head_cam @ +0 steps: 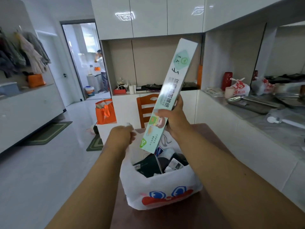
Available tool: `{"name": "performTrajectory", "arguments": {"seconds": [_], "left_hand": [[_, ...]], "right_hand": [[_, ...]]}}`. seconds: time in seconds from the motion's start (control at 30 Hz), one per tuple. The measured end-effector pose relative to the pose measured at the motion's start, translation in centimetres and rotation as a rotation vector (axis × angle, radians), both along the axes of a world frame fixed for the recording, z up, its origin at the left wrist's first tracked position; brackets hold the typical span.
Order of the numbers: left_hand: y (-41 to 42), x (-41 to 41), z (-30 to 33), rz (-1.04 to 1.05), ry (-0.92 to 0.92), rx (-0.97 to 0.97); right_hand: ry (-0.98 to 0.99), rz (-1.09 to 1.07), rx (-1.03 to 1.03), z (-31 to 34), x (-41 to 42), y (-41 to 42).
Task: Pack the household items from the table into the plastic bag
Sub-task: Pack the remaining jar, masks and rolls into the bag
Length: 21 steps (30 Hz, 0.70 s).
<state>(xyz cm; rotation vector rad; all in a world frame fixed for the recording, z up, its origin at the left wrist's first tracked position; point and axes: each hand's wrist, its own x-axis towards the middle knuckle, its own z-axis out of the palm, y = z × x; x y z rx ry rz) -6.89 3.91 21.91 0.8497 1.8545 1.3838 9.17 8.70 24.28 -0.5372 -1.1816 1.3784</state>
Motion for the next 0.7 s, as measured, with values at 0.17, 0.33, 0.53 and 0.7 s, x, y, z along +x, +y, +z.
{"name": "performTrajectory", "arguments": {"seconds": [0.17, 0.33, 0.53, 0.7], "left_hand": [[0.9, -2.5, 0.4, -0.156, -0.494, 0.155], [1.1, -4.4, 0.4, -0.216, -0.765, 0.232], [0.9, -4.8, 0.6, -0.209, -0.774, 0.236], [0.9, -5.4, 0.5, -0.217, -0.724, 0.206]], "right_hand": [[-0.405, -0.14, 0.185, -4.0, 0.2, 2.5], [-0.923, -0.235, 0.436, -6.7, 2.9, 3.4], [-1.274, -0.234, 0.661, -5.4, 5.1, 4.1], [-1.619, -0.127, 0.693, -6.7, 6.3, 4.4]]}}
